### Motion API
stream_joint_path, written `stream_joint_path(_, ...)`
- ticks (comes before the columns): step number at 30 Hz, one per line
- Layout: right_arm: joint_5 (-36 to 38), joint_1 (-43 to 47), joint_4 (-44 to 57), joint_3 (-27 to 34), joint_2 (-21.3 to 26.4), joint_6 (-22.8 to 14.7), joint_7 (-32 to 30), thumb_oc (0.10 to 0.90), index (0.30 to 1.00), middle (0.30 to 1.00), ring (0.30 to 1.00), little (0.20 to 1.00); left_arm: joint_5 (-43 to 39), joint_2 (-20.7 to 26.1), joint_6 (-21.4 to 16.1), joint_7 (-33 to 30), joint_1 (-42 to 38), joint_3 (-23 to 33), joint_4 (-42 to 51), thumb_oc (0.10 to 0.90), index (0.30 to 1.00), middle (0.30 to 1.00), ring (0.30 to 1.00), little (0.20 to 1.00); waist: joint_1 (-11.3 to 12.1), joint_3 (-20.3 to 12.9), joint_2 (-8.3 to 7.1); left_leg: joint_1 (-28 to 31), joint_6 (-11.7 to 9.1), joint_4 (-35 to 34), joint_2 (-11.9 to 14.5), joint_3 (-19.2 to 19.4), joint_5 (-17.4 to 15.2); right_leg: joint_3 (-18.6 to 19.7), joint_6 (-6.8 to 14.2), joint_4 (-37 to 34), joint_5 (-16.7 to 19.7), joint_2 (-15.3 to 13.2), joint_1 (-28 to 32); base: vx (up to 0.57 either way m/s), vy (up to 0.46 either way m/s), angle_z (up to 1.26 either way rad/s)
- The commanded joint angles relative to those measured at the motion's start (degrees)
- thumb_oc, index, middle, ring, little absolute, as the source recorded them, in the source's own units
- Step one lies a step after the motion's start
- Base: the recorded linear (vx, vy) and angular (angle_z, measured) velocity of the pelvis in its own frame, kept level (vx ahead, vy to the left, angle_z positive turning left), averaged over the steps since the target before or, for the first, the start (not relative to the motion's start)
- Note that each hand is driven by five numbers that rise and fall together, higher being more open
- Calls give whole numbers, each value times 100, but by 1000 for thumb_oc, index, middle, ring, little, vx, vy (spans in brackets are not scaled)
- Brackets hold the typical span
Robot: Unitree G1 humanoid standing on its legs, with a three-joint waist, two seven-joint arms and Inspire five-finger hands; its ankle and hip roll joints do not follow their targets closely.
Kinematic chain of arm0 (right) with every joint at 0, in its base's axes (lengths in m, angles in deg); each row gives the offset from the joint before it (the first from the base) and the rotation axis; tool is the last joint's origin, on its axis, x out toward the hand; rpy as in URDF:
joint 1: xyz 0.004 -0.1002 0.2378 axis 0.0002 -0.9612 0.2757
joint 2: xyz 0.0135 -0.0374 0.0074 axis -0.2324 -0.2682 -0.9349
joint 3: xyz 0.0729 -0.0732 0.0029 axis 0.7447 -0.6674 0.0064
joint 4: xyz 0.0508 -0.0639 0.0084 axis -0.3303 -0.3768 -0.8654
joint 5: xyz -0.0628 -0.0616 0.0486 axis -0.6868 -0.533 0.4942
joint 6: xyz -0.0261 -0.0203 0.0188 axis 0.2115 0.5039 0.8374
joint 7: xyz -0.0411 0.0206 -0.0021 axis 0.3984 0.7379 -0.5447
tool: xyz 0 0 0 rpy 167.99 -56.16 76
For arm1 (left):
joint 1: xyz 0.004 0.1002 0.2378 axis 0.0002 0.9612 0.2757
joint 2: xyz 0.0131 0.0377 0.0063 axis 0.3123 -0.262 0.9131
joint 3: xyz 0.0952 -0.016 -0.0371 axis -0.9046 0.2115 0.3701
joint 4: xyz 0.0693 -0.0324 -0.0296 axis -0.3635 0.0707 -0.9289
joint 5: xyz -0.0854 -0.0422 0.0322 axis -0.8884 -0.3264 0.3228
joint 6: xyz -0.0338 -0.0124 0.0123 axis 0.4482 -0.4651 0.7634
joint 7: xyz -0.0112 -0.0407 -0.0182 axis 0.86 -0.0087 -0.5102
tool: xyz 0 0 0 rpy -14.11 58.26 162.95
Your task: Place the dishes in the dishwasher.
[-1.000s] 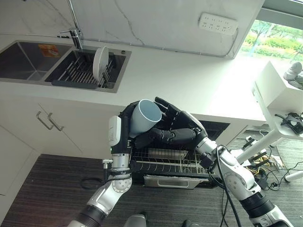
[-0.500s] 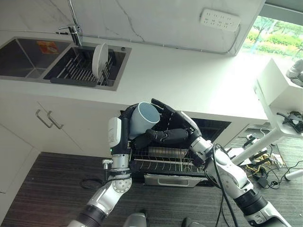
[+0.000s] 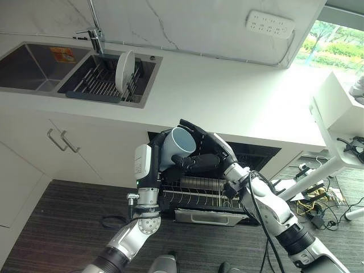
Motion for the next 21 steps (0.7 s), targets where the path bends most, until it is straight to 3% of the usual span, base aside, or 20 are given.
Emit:
stream_joint_path(1,-315,990,132,-371,-398,-517,197,800,900,900,900,900,636,-114,-658,-177,-1258,-695,673,400,300,300,300,300,56,-213,100,622,-206,-161,393,205,-810,344,251,620,-875,-16,-126,0,0,0)
stream_joint_path(10,-659,1070,34,-650,-443,-440,172,800,900,900,900,900,930,-169,-478,-538,-1445,-774,696,400,300,300,300,300,77,-202,73,611,-204,-161,406,191,-814,324,255,620,-864,-10,-124,0,0,0)
stream_joint_path(11,-702,1089,21,-676,-439,-485,160,527,491,491,491,491,953,-169,-486,-577,-1454,-787,678,400,300,300,300,300,79,-192,72,612,-204,-161,405,183,-811,320,257,620,-861,-9,-120,-14,-19,4)
stream_joint_path(12,-737,1089,25,-685,-436,-519,142,400,300,300,300,300,963,-166,-489,-587,-1456,-790,675,400,300,300,300,300,79,-189,71,612,-206,-161,406,183,-812,316,259,620,-860,-10,-118,-3,-5,6)
stream_joint_path(21,-768,1132,-10,-781,-449,-663,201,400,300,300,300,300,929,-185,-546,-632,-1519,-788,668,400,300,300,300,300,101,-186,61,616,-187,-161,374,154,-824,341,255,620,-864,2,-119,0,0,1)
